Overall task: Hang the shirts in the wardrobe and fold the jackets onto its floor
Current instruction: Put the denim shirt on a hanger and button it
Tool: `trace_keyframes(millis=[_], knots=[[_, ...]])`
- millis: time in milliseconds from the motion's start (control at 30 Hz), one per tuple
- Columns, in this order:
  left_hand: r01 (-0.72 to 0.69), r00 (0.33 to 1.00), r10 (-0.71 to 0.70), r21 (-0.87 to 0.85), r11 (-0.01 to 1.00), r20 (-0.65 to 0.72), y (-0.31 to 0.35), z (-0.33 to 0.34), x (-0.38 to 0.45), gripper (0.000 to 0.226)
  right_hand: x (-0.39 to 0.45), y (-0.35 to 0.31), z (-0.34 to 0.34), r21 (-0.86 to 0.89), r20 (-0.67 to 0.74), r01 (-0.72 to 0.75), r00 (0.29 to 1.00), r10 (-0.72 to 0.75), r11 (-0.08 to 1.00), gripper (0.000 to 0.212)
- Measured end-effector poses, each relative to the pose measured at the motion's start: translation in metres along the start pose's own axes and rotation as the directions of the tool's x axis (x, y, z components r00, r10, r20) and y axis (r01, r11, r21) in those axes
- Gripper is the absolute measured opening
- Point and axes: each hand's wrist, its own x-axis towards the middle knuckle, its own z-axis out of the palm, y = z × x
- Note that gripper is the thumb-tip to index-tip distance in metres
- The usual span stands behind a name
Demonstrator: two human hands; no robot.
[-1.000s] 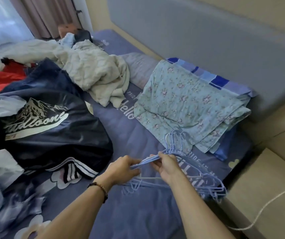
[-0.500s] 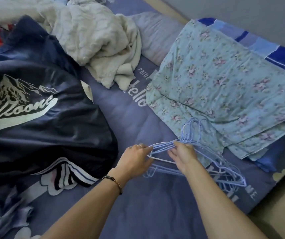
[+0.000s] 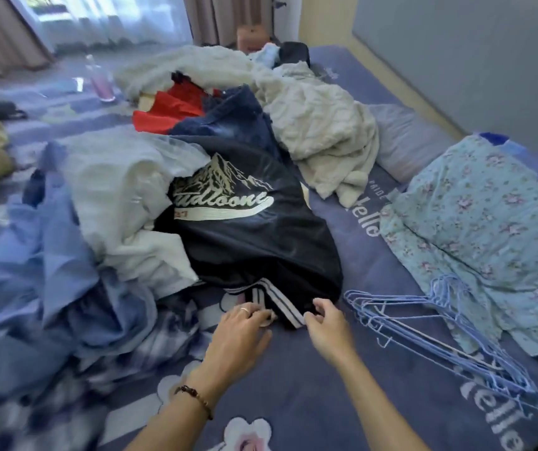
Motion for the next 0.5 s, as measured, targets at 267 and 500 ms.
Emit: trace_keyframes(millis=[267,500], knots=[[0.049,0.99,-0.049,-0.001,0.999,-0.136,-0.154,-0.079,-0.142,0.038,-0.098,-0.086,0.175,-0.146,0.175,0.175,0.973,-0.149,0.974,0.041],[0.141,0.971,-0.047,0.403,0.904,-0.236,-0.272,-0.111,-0.129,0.094,-0.073,-0.129,0.272,-0.141,0.174,0.275,0.953,-0.25,0.951,0.053]])
